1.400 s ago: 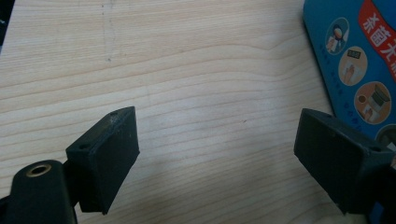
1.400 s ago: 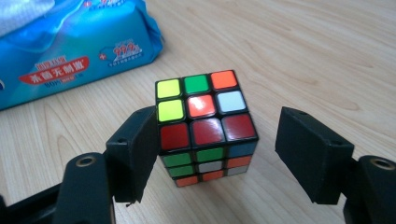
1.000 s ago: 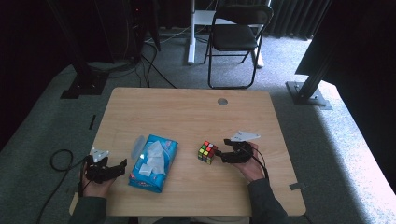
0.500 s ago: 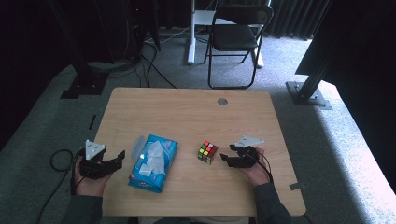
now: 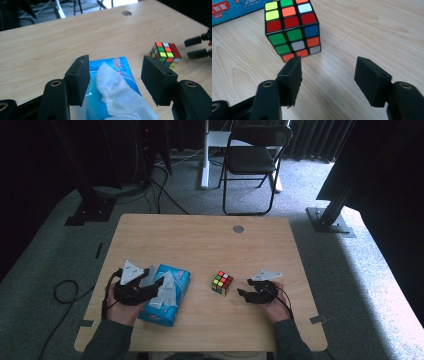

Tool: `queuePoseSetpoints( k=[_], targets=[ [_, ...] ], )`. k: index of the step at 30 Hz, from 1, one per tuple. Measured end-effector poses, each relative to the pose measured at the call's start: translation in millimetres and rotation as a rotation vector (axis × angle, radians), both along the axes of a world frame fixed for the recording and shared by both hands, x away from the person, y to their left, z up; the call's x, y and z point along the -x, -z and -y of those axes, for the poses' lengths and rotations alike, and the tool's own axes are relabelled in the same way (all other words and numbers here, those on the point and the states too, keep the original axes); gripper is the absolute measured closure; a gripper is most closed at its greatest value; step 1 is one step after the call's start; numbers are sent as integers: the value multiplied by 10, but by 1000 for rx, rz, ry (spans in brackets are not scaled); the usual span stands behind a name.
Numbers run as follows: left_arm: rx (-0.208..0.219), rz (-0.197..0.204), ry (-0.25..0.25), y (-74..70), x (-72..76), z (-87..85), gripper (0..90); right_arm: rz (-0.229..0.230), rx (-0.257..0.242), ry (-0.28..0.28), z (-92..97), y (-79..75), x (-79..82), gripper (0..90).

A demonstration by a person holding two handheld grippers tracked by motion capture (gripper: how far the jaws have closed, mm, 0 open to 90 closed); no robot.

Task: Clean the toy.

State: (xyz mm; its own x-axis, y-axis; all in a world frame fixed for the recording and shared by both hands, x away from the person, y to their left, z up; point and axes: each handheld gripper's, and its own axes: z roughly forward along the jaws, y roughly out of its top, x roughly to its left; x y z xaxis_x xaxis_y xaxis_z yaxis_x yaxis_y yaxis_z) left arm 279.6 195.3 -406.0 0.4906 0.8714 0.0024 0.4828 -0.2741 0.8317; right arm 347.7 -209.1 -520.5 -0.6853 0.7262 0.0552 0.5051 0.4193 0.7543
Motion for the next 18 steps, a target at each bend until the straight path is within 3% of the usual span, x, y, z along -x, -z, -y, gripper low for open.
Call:
queuePoseSetpoints(
  k=[3, 7, 10, 18],
  targets=[
    [-11, -24, 15, 67, -53, 88, 406, -6, 4, 3, 17, 21, 10, 405],
    [-68, -50, 23, 163, -112, 215, 390, -10, -3, 13, 12, 47, -4, 408],
    [-91, -64, 24, 238, -152, 271, 397, -11, 26, 3, -19, 79, -2, 408],
    [-128, -113, 39, 418, -214, 315, 363, -15, 46, 26, -68, 155, -11, 383]
  ],
)
